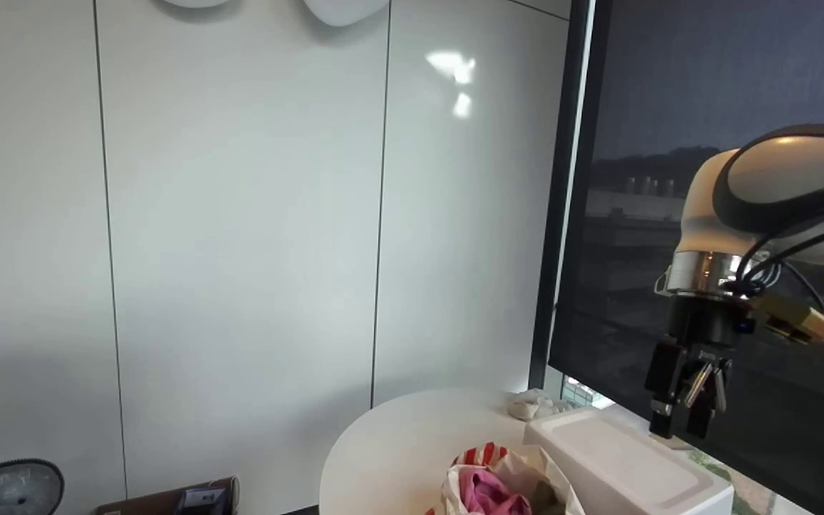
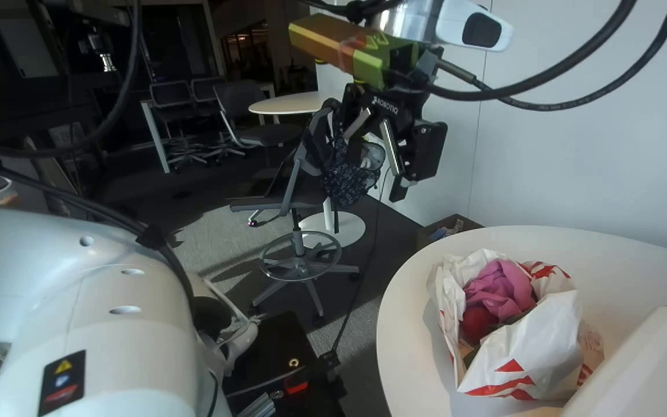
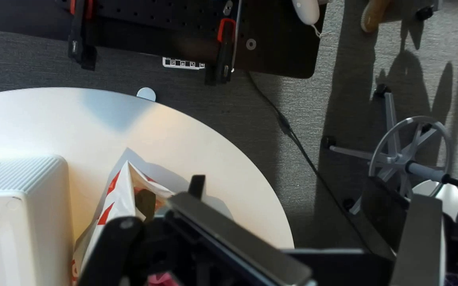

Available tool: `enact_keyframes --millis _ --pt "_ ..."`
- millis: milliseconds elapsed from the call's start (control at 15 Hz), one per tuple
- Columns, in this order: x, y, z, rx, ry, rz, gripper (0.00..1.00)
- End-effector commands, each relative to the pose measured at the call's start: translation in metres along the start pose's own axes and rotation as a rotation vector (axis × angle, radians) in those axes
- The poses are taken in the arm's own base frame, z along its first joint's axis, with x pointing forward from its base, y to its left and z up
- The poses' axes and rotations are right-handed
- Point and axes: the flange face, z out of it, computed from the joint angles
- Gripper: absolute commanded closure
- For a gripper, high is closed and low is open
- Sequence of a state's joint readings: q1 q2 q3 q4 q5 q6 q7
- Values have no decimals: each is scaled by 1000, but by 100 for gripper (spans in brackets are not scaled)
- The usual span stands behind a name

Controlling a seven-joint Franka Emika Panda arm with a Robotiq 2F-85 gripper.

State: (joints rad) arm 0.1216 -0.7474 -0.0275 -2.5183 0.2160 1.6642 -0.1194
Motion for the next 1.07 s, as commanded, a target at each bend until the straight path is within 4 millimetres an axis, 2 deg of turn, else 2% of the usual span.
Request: enact_keyframes --millis 0,267,467,667,1000 --pt "57 -22 64 10 -43 4 0" --pt "121 -47 136 -75 10 3 0" --pt "171 -49 182 -154 97 38 0" --pt "222 -34 215 -241 165 84 0" --pt "289 10 249 -373 198 192 0"
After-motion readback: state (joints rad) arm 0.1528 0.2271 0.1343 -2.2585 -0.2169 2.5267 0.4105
